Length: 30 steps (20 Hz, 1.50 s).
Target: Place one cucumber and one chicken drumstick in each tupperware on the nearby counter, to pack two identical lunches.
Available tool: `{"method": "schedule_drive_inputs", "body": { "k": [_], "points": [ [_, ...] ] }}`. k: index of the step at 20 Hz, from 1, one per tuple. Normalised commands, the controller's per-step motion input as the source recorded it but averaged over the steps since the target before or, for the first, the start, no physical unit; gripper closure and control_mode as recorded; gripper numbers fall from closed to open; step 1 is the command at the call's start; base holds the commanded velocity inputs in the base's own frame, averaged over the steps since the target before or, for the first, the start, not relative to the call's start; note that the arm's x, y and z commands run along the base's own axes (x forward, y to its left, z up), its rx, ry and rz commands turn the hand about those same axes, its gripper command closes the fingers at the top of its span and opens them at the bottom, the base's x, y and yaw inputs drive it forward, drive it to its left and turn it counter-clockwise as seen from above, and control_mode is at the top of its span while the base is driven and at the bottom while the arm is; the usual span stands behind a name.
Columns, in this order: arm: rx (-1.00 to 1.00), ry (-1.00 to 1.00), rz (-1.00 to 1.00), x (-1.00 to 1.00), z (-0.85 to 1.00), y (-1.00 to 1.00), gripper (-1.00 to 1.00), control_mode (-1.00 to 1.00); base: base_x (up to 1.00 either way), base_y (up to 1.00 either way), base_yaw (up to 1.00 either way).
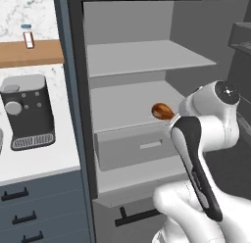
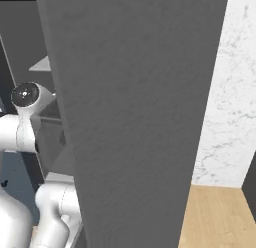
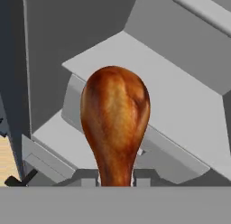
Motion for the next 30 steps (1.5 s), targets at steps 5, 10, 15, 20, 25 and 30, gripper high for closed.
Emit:
{"method": "schedule_drive_inputs", "body": {
  "k": [5,10,15,20,25,30],
  "points": [
    [0.0,0.0,0.0,0.0,0.0,0.0,1.0,1.0,-1.0,0.08,0.0],
    [0.0,0.0,0.0,0.0,0.0,0.0,1.0,1.0,-1.0,0.74,0.07],
    [0.0,0.0,0.0,0.0,0.0,0.0,1.0,1.0,-0.26,1.0,0.06],
    [0.0,0.0,0.0,0.0,0.0,0.0,1.0,1.0,0.3,1.0,0.0],
    [0.0,0.0,0.0,0.0,0.0,0.0,1.0,1.0,0.54,1.0,0.0],
    [0.0,0.0,0.0,0.0,0.0,0.0,1.0,1.0,0.51,1.0,0.0]
  ]
}}
